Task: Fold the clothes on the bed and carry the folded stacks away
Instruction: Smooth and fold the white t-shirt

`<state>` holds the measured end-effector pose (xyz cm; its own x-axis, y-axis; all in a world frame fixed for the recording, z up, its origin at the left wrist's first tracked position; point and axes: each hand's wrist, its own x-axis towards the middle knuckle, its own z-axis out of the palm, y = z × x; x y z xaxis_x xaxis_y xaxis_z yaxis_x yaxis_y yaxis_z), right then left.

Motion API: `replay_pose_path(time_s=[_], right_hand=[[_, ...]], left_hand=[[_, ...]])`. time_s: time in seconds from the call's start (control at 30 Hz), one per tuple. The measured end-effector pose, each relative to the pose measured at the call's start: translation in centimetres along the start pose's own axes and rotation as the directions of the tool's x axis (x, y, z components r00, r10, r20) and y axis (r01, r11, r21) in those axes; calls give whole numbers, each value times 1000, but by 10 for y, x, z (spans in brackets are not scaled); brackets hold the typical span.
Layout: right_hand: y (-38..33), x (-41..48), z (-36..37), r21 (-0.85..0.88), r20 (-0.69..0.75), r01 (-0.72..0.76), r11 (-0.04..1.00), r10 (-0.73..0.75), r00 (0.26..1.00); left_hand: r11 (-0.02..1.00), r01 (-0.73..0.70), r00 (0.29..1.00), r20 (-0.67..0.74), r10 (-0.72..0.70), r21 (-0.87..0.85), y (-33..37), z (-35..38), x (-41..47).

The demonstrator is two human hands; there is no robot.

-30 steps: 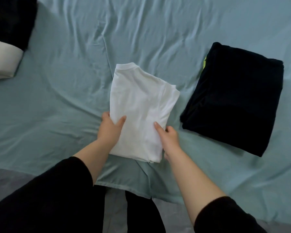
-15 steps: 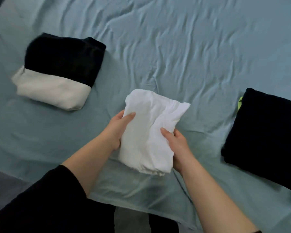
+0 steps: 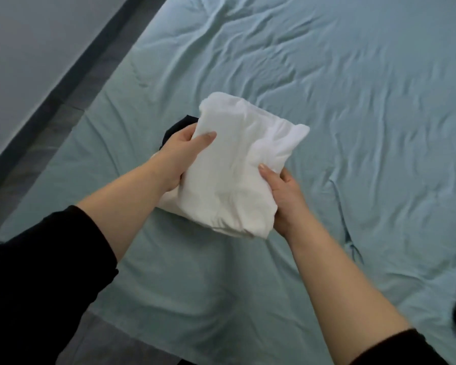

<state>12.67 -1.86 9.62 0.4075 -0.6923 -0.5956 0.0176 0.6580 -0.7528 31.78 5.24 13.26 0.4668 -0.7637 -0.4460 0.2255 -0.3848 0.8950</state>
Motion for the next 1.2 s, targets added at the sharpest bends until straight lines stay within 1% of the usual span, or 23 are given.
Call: replay_pose_path(time_s=[0.03, 0.1, 0.17, 0.2, 0.23, 0.27, 0.3, 0.33, 0.37, 0.4, 0.43, 0.47, 0.5, 0.53, 0.57, 0.6, 0.67, 0.83, 0.93, 1.03, 1.1, 1.13, 1.2], right_hand=[[12, 11, 8, -9, -22, -19, 1000, 19, 1000], [40, 28, 18, -76, -76, -108, 991, 102, 992], [66, 34, 22, -226, -102, -205, 952, 186, 977], [73, 35, 22, -312, -106, -205, 928, 181, 978], [77, 36, 22, -406, -112, -158, 900, 123, 986], [76, 36, 22, -548, -127, -69, 834, -1, 992], [73, 37, 22, -725, -128, 24, 689, -169, 977], [70, 38, 22, -869, -79, 97, 485, -330, 941], [66, 39, 25, -943, 23, 170, 286, -454, 891], [63, 43, 31, -960, 147, 247, 132, -515, 844], [62, 50, 38, -948, 262, 318, 23, -509, 820], [63, 60, 44, -929, 349, 368, -49, -453, 820], [66, 74, 47, -914, 403, 390, -111, -352, 845], [70, 88, 48, -904, 421, 388, -180, -212, 882], [74, 104, 46, -895, 397, 372, -245, -64, 916], [79, 118, 44, -890, 350, 351, -289, 57, 935], [88, 139, 40, -893, 289, 321, -314, 146, 946], [94, 147, 34, -881, 332, 352, -314, 118, 936], [84, 134, 22, -821, 423, 453, -348, 164, 891], [80, 113, 4, -761, 476, 521, -388, 212, 854], [82, 95, -10, -793, 468, 513, -329, 210, 859], [84, 85, -17, -826, 457, 494, -271, 192, 868], [89, 60, -36, -903, 414, 424, -68, 126, 902]], left_hand=[[999, -6, 999, -33, 8, 53, -8, -13, 8], [955, 42, 994, -112, -9, 293, -34, -36, 24], [816, 182, 976, -203, -82, 548, -64, -56, 30], [749, 241, 964, -243, -110, 617, -75, -64, 31], [694, 274, 952, -288, -99, 666, -84, -69, 30], [626, 286, 940, -338, -38, 726, -88, -70, 29], [535, 275, 928, -366, 70, 799, -89, -66, 26], [449, 224, 918, -342, 201, 865, -89, -59, 24], [379, 123, 912, -255, 321, 917, -90, -50, 24], [307, -4, 908, -125, 400, 952, -93, -39, 25], [219, -115, 908, 14, 418, 969, -98, -31, 29], [147, -186, 919, 119, 377, 971, -106, -27, 35], [119, -209, 943, 168, 286, 971, -116, -29, 45], [127, -195, 972, 174, 160, 973, -125, -34, 56], [148, -171, 985, 166, 41, 974, -135, -41, 66], [155, -160, 985, 167, -33, 975, -143, -48, 76], [139, -190, 978, 200, -57, 972, -157, -54, 93], [127, -278, 957, 285, -43, 952, -160, -61, 105], [-2, -344, 936, 343, -82, 939, -150, -73, 96], [-102, -391, 913, 372, -168, 915, -139, -80, 79], [-167, -385, 911, 345, -225, 908, -132, -79, 65], [-185, -363, 918, 316, -240, 913, -129, -74, 57], [-155, -289, 942, 252, -222, 945, -124, -54, 34]])
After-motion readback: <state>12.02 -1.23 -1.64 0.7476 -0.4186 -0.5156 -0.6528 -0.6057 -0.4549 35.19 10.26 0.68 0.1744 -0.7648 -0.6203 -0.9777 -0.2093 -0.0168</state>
